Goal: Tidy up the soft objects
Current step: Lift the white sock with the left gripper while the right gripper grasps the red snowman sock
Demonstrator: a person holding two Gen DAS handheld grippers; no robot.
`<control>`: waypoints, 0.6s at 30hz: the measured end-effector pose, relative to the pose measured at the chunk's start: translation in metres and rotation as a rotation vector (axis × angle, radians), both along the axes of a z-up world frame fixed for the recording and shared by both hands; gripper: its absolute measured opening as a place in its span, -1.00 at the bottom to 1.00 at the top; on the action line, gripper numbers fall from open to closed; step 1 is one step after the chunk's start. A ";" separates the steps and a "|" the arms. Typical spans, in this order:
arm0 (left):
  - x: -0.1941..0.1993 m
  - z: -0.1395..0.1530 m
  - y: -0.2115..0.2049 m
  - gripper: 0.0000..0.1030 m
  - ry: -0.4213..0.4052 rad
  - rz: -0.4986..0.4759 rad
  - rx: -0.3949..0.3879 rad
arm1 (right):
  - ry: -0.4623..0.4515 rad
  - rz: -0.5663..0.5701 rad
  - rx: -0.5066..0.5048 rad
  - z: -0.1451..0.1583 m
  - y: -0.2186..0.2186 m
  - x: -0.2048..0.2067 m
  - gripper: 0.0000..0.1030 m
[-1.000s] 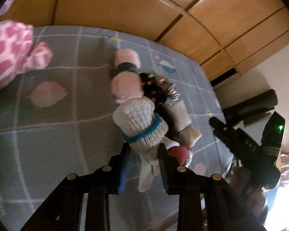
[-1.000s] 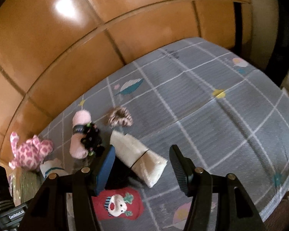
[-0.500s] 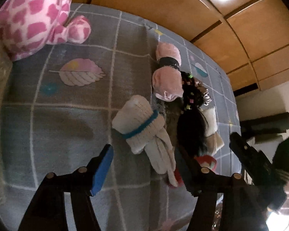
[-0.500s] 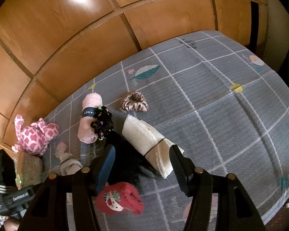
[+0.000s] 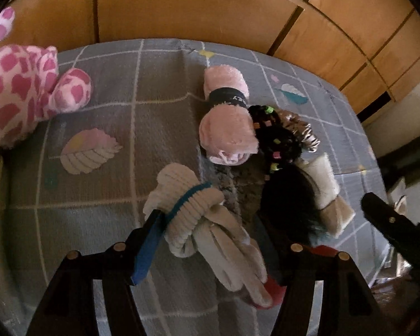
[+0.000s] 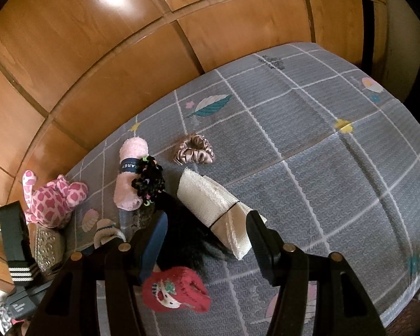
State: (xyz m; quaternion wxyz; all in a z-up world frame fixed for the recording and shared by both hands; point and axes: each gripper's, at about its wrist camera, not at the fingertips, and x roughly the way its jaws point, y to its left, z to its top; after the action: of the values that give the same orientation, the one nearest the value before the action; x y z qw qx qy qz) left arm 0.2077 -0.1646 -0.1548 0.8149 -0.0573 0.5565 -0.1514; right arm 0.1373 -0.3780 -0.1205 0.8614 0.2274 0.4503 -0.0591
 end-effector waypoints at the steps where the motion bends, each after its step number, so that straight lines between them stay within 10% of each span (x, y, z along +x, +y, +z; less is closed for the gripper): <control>1: 0.001 -0.002 -0.001 0.14 -0.008 -0.006 0.018 | 0.003 0.003 0.000 -0.001 0.000 0.000 0.15; 6: -0.002 -0.001 0.006 -0.27 -0.058 -0.038 0.038 | 0.049 0.094 0.056 -0.011 0.010 0.008 0.15; 18: -0.023 0.025 0.042 -0.31 -0.101 -0.034 -0.036 | 0.232 0.365 -0.055 -0.041 0.069 0.016 0.49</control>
State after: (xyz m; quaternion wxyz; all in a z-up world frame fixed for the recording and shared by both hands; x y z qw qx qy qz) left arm 0.1843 -0.1223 -0.1301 0.8380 -0.0547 0.5129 -0.1780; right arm 0.1535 -0.3087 -0.1619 0.8061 0.1100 0.5784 0.0597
